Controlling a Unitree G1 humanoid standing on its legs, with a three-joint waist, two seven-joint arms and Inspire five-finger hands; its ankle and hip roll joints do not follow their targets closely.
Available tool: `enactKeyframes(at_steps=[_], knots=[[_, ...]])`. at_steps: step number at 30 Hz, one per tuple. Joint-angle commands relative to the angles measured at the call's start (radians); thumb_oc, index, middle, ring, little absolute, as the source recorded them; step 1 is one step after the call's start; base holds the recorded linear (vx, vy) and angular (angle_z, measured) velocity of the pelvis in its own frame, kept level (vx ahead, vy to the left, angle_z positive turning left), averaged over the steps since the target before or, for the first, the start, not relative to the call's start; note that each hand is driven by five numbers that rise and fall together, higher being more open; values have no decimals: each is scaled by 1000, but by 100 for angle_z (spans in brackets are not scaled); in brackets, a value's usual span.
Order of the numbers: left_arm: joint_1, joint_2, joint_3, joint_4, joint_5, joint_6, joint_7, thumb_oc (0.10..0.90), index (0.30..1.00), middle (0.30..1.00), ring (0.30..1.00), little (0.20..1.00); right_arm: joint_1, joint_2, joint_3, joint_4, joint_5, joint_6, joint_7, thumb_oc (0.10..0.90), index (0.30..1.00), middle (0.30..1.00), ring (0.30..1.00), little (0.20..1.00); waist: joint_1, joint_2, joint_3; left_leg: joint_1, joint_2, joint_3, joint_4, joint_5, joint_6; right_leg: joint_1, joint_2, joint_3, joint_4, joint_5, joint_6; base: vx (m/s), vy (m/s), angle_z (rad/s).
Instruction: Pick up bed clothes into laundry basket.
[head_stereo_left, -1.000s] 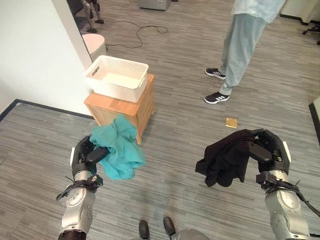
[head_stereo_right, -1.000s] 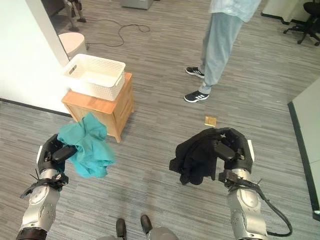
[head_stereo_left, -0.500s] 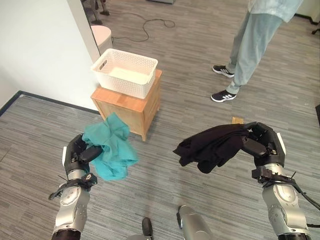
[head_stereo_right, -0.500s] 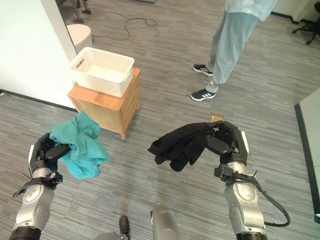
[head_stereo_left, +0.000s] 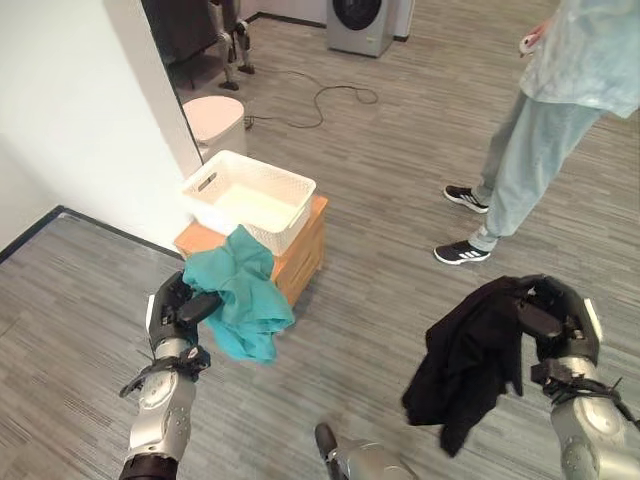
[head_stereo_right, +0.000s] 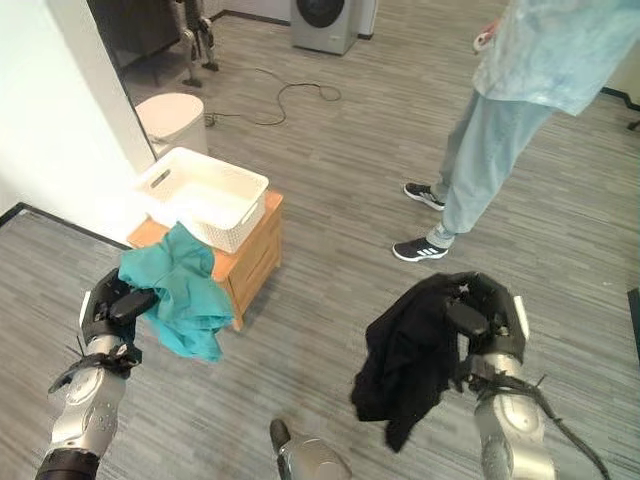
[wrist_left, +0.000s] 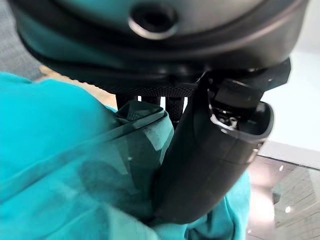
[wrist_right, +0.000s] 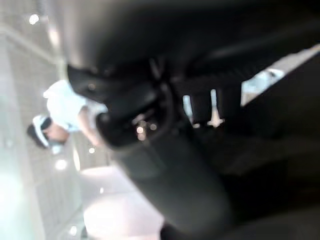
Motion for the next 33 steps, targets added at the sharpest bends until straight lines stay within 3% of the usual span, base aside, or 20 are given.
enactKeyframes(at_steps=[1,3,5,6,10,16,19,22,25,26,27,28,29,31,33], knots=[[-75,77,35,-90,-22,-119,7,400,300,300,300,300,-110,-121,-89,-64,36,-153,-18,400,300,300,300,300,20,-12,-51,14,-57,68,-224,72,47,46,-75,130,-81,-77,118,170,-21,-7],[-71,76,38,-91,-26,-128,20,400,300,300,300,300,-104,-132,-81,-67,17,-149,-20,400,300,300,300,300,35,-1,-50,-12,-98,59,-402,61,41,59,-68,133,-79,-91,126,259,-20,-2],[-62,79,45,-91,-7,-135,32,400,300,300,300,300,-102,-129,-77,-74,-11,-149,-17,400,300,300,300,300,46,16,-52,13,-135,18,-541,88,43,85,-46,141,-71,-106,129,293,-12,-1],[-60,81,55,-98,-1,-134,37,400,300,300,300,300,-93,-125,-83,-76,-20,-127,-23,400,300,300,300,300,47,14,-49,17,-144,-1,-538,89,37,97,-48,150,-69,-117,132,258,14,-22],[-90,120,124,-102,30,-160,75,400,300,300,300,300,-78,-88,-106,-80,-24,-129,-11,400,300,300,300,300,36,46,-79,79,-144,39,-643,86,49,110,-43,168,-81,-131,132,221,63,-23],[-146,216,299,-140,86,-257,251,400,300,300,300,300,-68,-76,-134,-48,-23,-147,-18,400,300,300,300,300,47,68,-99,132,-151,80,-715,93,59,125,-63,176,-129,-123,149,113,60,-33],[-127,238,406,-267,211,-280,365,400,300,300,300,300,-52,-70,-152,-47,-49,-153,-19,400,300,300,300,300,55,71,-110,144,-152,96,-736,96,65,127,-70,180,-147,-111,158,86,39,-13],[-135,275,441,-357,311,-269,404,400,300,300,300,300,-32,-72,-166,-35,-54,-157,-10,400,300,300,300,300,58,76,-121,154,-155,105,-742,83,72,135,-77,184,-158,-112,167,91,35,1],[-211,399,415,-364,364,-248,397,400,300,300,300,300,-31,-100,-167,-29,-54,-161,-1,400,300,300,300,300,50,93,-128,163,-158,110,-745,73,72,141,-81,187,-163,-118,173,45,20,4],[-259,462,390,-337,361,-248,398,400,300,300,300,300,-33,-103,-162,-28,-53,-162,3,400,300,300,300,300,50,92,-125,162,-155,113,-745,80,70,137,-79,188,-163,-109,175,98,50,7],[-349,575,347,-309,357,-237,398,400,300,300,300,300,-31,-119,-143,-28,-51,-158,12,400,300,300,300,300,39,109,-132,170,-159,115,-745,68,71,145,-84,183,-171,-118,180,12,14,7],[-368,587,334,-294,356,-238,400,400,300,300,300,300,-34,-113,-146,-26,-50,-158,13,400,300,300,300,300,41,104,-127,165,-156,115,-745,78,69,140,-81,184,-171,-107,180,85,39,12],[-423,629,295,-267,354,-232,403,400,300,300,300,300,-34,-116,-138,-26,-51,-157,14,400,300,300,300,300,36,110,-130,172,-158,116,-745,68,70,146,-85,180,-176,-115,182,6,1,10],[-631,745,121,-174,312,-213,360,400,300,300,300,300,-30,-130,-110,-15,-47,-151,22,400,300,300,300,300,17,130,-129,170,-157,118,-745,79,65,146,-85,176,-185,-102,189,47,12,7],[-703,774,49,-125,276,-215,338,400,300,300,300,300,-27,-133,-107,-12,-42,-149,24,400,300,300,300,300,12,136,-128,170,-157,118,-745,79,64,145,-86,173,-188,-101,191,40,11,2]])
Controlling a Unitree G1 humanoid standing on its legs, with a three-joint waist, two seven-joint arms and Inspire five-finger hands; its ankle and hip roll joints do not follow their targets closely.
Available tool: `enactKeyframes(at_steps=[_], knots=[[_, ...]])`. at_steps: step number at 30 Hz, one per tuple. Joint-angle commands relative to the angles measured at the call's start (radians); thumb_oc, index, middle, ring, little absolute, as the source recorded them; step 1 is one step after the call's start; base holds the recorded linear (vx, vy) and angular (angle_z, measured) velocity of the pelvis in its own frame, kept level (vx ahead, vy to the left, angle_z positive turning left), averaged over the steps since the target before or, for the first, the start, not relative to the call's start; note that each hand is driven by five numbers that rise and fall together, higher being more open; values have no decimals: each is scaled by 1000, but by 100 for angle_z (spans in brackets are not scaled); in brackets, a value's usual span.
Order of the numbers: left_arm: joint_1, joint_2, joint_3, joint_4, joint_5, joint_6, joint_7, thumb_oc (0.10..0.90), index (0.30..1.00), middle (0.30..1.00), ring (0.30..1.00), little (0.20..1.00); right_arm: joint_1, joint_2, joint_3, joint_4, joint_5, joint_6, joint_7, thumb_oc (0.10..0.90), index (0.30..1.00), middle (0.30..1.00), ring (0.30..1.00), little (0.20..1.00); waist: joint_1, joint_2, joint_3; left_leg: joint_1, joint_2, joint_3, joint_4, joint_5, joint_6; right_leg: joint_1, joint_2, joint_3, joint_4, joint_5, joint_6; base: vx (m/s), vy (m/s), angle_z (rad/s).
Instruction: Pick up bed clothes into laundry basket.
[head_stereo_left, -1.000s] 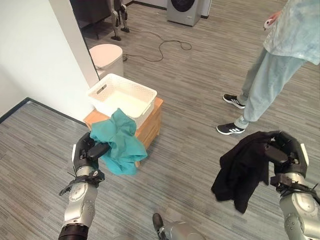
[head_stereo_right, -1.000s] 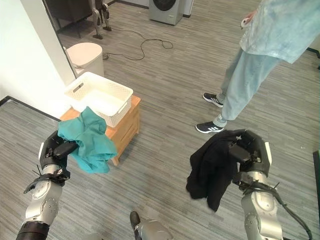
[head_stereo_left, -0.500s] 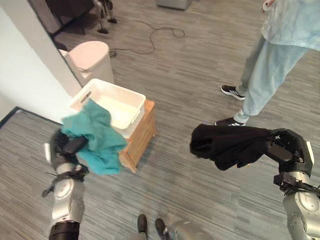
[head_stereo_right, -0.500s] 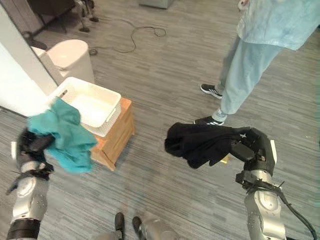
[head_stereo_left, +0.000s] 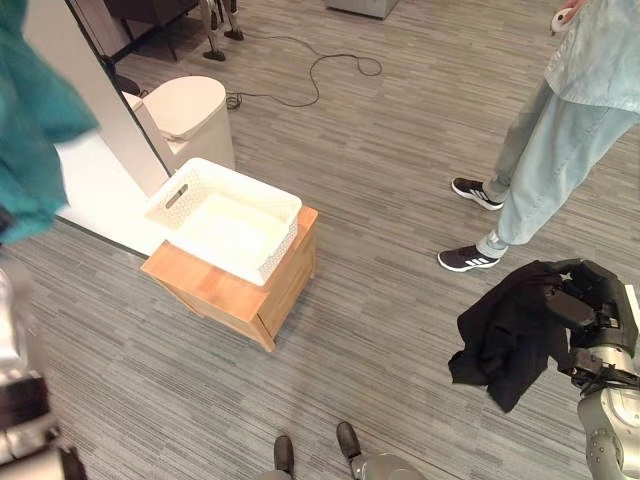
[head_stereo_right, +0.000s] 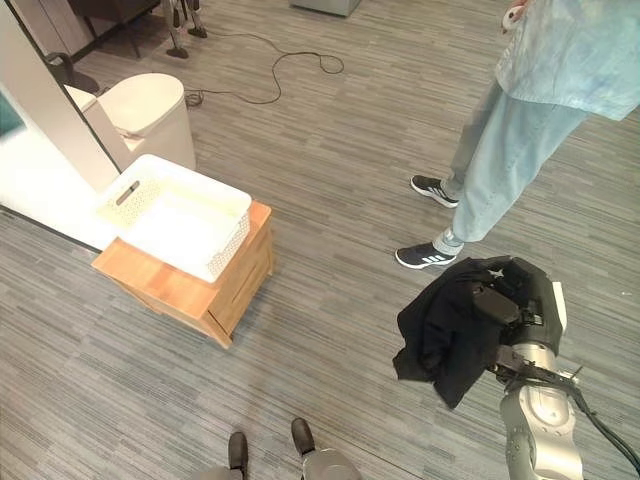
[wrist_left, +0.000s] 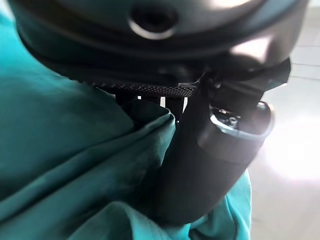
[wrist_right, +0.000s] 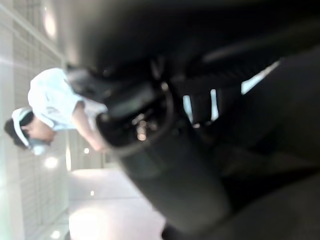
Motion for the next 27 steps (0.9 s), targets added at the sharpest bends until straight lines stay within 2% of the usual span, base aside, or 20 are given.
enactKeyframes(at_steps=[1,2,3,4,8,11,14,15,17,18,23,27], knots=[[-278,192,-295,113,-66,-93,-104,400,300,300,300,300,-40,-106,-56,-23,23,-128,11,400,300,300,300,300,-53,28,-172,-22,-42,46,1,-46,14,-30,-29,45,84,-171,93,0,0,0],[-378,207,-396,171,-141,-95,-158,400,300,300,300,300,-43,-117,-50,-19,31,-127,14,400,300,300,300,300,-61,34,-168,-25,-41,46,1,-43,13,-33,-29,43,81,-168,96,45,21,-4],[-428,212,-448,206,-178,-93,-176,400,300,300,300,300,-46,-125,-40,-16,38,-126,14,400,300,300,300,300,-69,43,-167,-24,-42,47,1,-43,12,-34,-31,42,80,-168,100,0,0,0],[-538,209,-554,293,-250,-95,-220,400,300,300,300,300,-51,-119,-32,-8,48,-126,17,400,300,300,300,300,-70,40,-162,-30,-40,46,1,-39,10,-40,-30,42,79,-162,104,0,0,0],[-772,165,-754,515,-352,-57,-280,400,300,300,300,300,-46,-112,-9,2,69,-119,13,400,300,300,300,300,-95,42,-148,-46,-37,58,1,-34,5,-57,-28,43,67,-150,115,1,5,-15],[-809,131,-767,584,-383,-50,-287,400,300,300,300,300,-45,-104,-7,6,79,-118,10,400,300,300,300,300,-102,32,-138,-56,-33,68,1,-34,3,-69,-26,46,65,-146,119,3,8,-20],[-827,126,-782,632,-354,-30,-287,400,300,300,300,300,-41,-108,-6,9,80,-117,8,400,300,300,300,300,-109,31,-135,-59,-31,77,1,-36,3,-77,-24,49,64,-143,121,7,12,-26],[-858,145,-814,691,-271,-2,-284,400,300,300,300,300,-39,-118,-11,17,80,-114,9,400,300,300,300,300,-114,33,-134,-59,-29,82,1,-36,2,-79,-22,53,63,-140,123,7,17,-8],[-890,148,-844,717,-245,3,-285,400,300,300,300,300,-40,-118,-15,20,82,-116,10,400,300,300,300,300,-114,29,-130,-62,-27,85,1,-37,2,-84,-21,54,63,-138,124,3,17,-5],[-897,162,-866,738,-178,16,-292,400,300,300,300,300,-32,-121,-21,20,85,-118,13,400,300,300,300,300,-118,28,-127,-64,-26,88,1,-37,1,-85,-22,54,60,-137,126,5,11,-4],[-912,174,-909,813,-77,42,-305,400,300,300,300,300,-32,-126,-31,21,95,-125,19,400,300,300,300,300,-125,24,-111,-75,-23,92,1,-36,0,-98,-20,51,60,-135,128,-21,11,0],[-882,167,-903,832,-29,55,-316,400,300,300,300,300,-20,-105,-35,8,99,-128,21,400,300,300,300,300,-132,21,-97,-84,-23,93,1,-36,1,-111,-18,53,65,-136,129,-8,6,0]])
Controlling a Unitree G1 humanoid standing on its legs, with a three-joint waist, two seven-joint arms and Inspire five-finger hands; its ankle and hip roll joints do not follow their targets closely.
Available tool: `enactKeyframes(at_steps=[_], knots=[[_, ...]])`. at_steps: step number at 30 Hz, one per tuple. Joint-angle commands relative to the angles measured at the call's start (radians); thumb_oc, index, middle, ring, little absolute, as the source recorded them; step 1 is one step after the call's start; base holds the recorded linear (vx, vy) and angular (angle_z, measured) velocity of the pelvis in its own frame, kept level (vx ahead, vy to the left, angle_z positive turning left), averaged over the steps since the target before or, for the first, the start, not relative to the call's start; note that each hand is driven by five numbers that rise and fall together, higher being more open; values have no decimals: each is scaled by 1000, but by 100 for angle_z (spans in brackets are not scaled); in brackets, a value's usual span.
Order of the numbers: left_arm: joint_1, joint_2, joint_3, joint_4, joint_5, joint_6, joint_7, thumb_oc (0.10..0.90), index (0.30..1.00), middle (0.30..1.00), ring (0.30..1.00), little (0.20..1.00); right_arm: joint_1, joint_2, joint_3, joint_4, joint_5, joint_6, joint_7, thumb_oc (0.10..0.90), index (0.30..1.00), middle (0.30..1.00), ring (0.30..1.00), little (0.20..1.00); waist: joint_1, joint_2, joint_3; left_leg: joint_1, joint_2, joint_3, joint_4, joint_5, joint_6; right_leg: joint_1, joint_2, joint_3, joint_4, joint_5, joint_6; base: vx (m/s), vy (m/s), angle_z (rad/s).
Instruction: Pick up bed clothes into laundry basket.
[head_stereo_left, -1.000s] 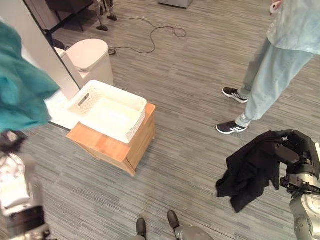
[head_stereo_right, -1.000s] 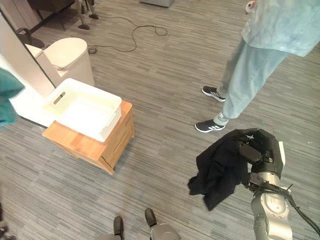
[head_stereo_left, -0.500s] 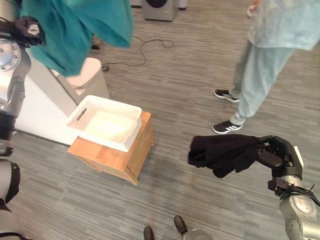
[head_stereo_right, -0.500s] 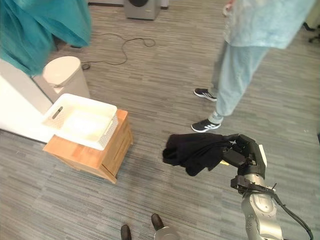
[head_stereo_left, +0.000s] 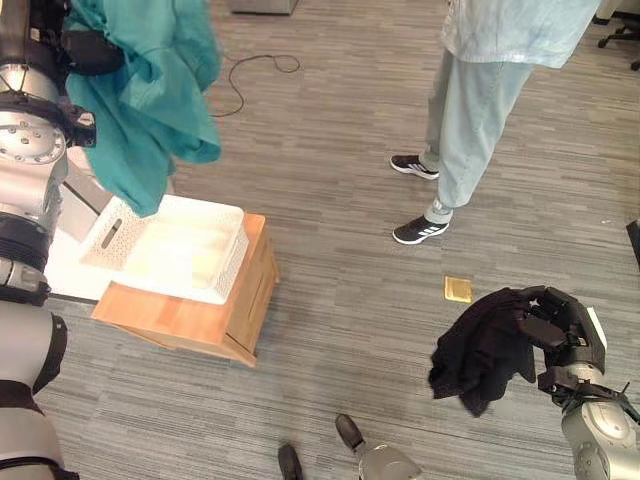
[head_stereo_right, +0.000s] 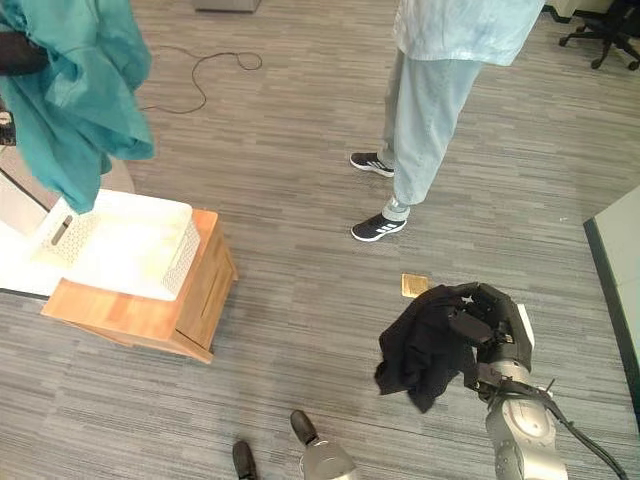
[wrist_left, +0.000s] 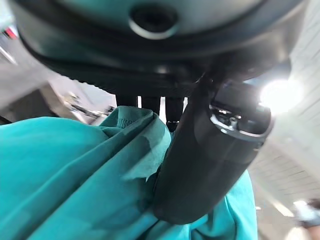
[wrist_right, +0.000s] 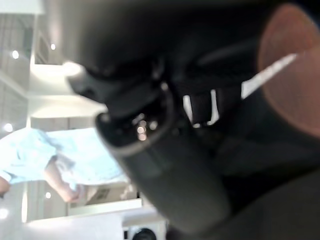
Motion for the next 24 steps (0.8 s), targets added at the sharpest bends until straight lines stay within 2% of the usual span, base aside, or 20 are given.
enactKeyframes(at_steps=[1,6,14,18,19,20,24], knots=[[-224,86,-43,-17,42,-75,6,400,300,300,300,300,-66,-91,-140,-64,48,-127,3,400,300,300,300,300,30,13,-47,-6,-13,19,1,-36,0,-14,-9,-6,84,-174,104,-54,40,3],[-184,46,-3,30,60,-67,19,400,300,300,300,300,-87,-107,-131,-65,50,-130,0,400,300,300,300,300,16,3,-18,-26,-10,28,1,-32,0,-42,-2,2,96,-170,103,-61,29,-1],[-143,0,38,119,123,-34,28,400,300,300,300,300,-108,-128,-119,-93,49,-132,-12,400,300,300,300,300,-8,-40,27,-71,0,51,1,-24,-1,-103,15,19,111,-156,104,-50,11,-6],[-134,-4,67,165,104,-26,30,400,300,300,300,300,-110,-140,-115,-106,53,-131,-13,400,300,300,300,300,-22,-67,48,-96,6,63,1,-20,-1,-136,27,28,115,-147,106,-33,7,-15],[-135,-4,67,166,103,-26,29,400,300,300,300,300,-111,-141,-115,-106,53,-131,-13,400,300,300,300,300,-21,-66,48,-97,6,64,1,-19,-1,-138,27,29,115,-147,106,-19,6,-16],[-139,0,71,190,103,-22,28,400,300,300,300,300,-105,-145,-120,-111,51,-131,-14,400,300,300,300,300,-28,-80,54,-107,9,70,1,-18,-1,-151,32,33,116,-142,106,7,13,-13],[-146,38,96,230,70,-13,27,400,300,300,300,300,-72,-141,-140,-115,58,-126,-16,400,300,300,300,300,-43,-105,63,-127,16,82,1,-20,-2,-174,39,45,110,-131,107,29,10,-15]])
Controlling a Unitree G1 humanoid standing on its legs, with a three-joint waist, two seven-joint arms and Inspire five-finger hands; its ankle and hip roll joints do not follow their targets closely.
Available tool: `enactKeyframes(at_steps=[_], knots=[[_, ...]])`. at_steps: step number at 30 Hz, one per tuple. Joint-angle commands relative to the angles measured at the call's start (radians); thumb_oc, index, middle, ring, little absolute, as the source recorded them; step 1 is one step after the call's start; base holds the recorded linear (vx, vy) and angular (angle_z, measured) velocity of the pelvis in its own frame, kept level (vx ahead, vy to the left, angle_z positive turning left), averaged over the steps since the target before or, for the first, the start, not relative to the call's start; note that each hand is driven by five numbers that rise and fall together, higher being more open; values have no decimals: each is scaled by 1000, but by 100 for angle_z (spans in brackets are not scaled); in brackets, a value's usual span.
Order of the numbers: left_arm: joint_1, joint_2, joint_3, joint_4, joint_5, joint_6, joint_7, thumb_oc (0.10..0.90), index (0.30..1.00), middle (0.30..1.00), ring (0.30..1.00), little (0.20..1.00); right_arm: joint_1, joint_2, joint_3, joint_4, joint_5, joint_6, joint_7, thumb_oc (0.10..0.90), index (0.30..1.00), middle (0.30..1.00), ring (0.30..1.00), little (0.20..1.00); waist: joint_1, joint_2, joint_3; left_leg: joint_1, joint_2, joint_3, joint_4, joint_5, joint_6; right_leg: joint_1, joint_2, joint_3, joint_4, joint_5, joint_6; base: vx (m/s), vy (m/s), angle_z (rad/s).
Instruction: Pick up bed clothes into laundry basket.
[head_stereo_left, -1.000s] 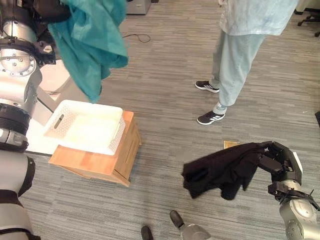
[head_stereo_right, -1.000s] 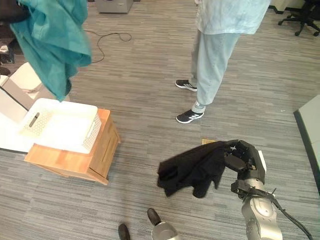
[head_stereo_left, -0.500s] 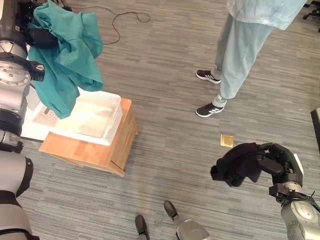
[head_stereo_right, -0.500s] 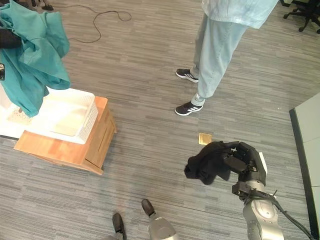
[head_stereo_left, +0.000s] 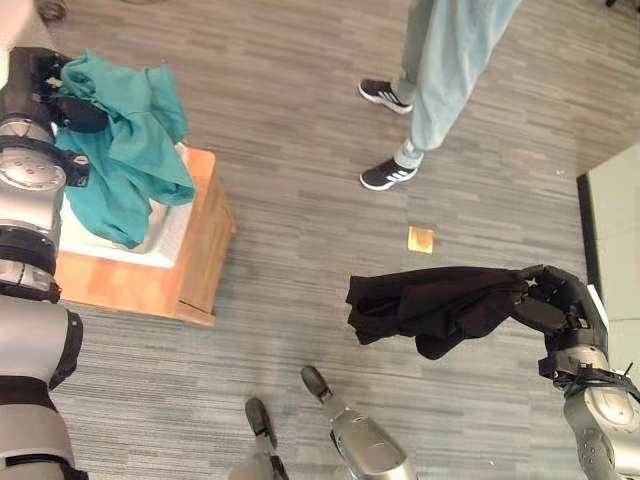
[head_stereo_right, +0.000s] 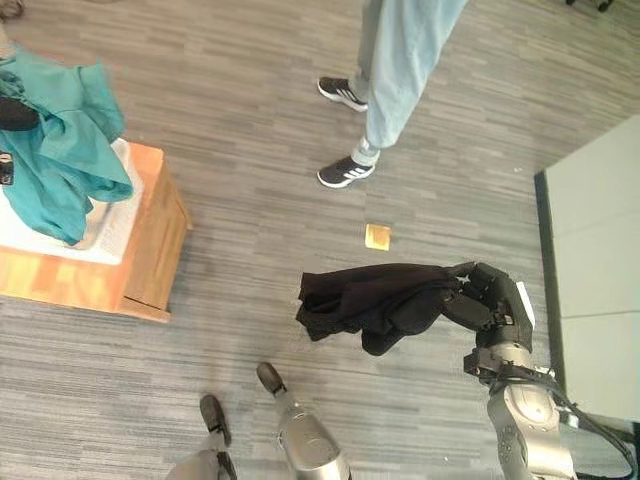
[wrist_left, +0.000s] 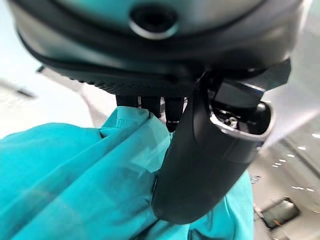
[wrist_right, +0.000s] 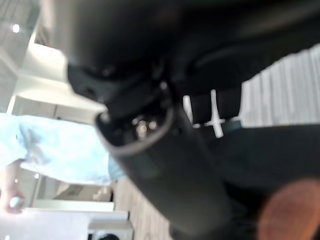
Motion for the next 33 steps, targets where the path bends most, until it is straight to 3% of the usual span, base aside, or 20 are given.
enactKeyframes(at_steps=[1,7,12,17,27,33], knots=[[-157,107,14,-33,-36,-74,56,400,300,300,300,300,-37,-88,-164,-33,60,-122,-19,400,300,300,300,300,4,26,-68,-23,5,21,1,-28,-5,-45,21,-8,106,-173,95,46,16,0],[-184,159,36,-24,-106,-77,53,400,300,300,300,300,0,-68,-173,-38,55,-114,-16,400,300,300,300,300,2,21,-69,-34,5,23,1,-33,-8,-54,17,-6,92,-172,97,56,22,-1],[-190,186,79,-44,-257,-102,44,400,300,300,300,300,14,-54,-134,-52,34,-100,-4,400,300,300,300,300,25,33,-73,-44,-1,13,1,-40,-10,-60,11,-15,89,-179,95,46,22,0],[-230,221,61,-39,-278,-106,54,400,300,300,300,300,3,-68,-113,-43,25,-93,0,400,300,300,300,300,36,28,-81,-51,0,8,1,-43,-12,-64,10,-23,82,-178,96,14,4,1],[-265,302,38,45,-165,-56,97,400,300,300,300,300,34,-68,-144,-19,22,-94,-10,400,300,300,300,300,43,9,-72,-78,7,1,1,-41,-16,-84,6,-43,74,-173,98,3,-2,1],[-157,330,118,92,-134,-24,104,400,300,300,300,300,30,-68,-132,-34,6,-91,-13,400,300,300,300,300,49,-12,-52,-101,12,-1,1,-38,-20,-105,14,-43,67,-162,94,-4,-3,1]])
